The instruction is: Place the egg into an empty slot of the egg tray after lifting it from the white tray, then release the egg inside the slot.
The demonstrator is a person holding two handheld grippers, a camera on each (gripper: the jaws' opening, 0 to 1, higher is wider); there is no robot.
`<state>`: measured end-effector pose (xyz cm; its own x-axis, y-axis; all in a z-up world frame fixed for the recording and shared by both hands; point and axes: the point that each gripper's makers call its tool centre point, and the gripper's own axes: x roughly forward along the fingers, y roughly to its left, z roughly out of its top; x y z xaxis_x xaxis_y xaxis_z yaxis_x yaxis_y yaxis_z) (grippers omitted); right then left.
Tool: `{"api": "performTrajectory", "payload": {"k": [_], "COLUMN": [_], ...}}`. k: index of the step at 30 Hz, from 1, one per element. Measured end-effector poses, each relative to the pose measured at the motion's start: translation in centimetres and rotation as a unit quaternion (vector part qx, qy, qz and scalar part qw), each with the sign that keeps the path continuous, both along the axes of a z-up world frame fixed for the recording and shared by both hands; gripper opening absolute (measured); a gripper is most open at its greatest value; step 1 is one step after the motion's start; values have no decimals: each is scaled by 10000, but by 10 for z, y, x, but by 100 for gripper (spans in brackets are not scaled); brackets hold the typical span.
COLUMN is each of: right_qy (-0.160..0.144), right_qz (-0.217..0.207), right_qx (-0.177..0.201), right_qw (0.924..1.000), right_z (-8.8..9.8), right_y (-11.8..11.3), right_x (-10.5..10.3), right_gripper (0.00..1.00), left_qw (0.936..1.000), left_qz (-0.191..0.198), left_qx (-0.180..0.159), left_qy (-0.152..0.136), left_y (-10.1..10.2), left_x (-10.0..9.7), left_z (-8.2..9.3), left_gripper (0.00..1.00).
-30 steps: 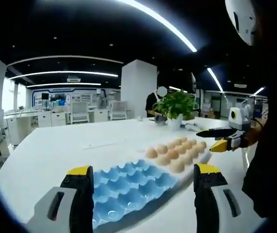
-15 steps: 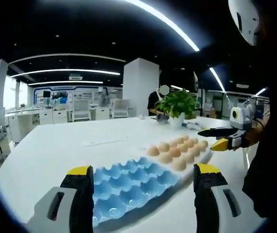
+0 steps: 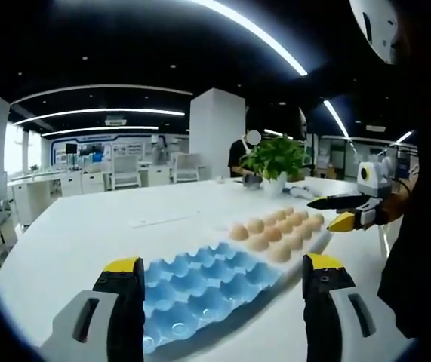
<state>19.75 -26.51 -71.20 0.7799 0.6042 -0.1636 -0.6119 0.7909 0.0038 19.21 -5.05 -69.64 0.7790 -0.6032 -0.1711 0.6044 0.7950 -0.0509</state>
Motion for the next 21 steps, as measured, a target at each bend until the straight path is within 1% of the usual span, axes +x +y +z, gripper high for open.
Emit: {"api": "performTrajectory", "payload": {"k": [6,11,16,19,21], "right_qy": [15,42,82,80,75], "right_qz": [-7,-42,-64,-67,-60], "right_qx": [-25,-54,-87,-119,-185], "right_qw": [10000,10000,9999,9999,9998], "right_z": [-1,-2,-3,-2,-2], "right_y": [1,-1,-1,4,11], "right_x": [0,2,3,5,7], "right_gripper": [79,79,77,73,67], "left_qw": [10000,10000,10000,10000,10000], "left_qz": [-22,-36,-55,-53,-43], "left_qx": [-10,-6,-8,5,-10], "left_qy": [55,-3,28,32,21], "left_y": [-1,-1,-1,-1,-1], "left_x": [0,1,1,1,1], "left_z": [-2,0,0,0,1], "left_gripper": [85,85,84,84,84]}}
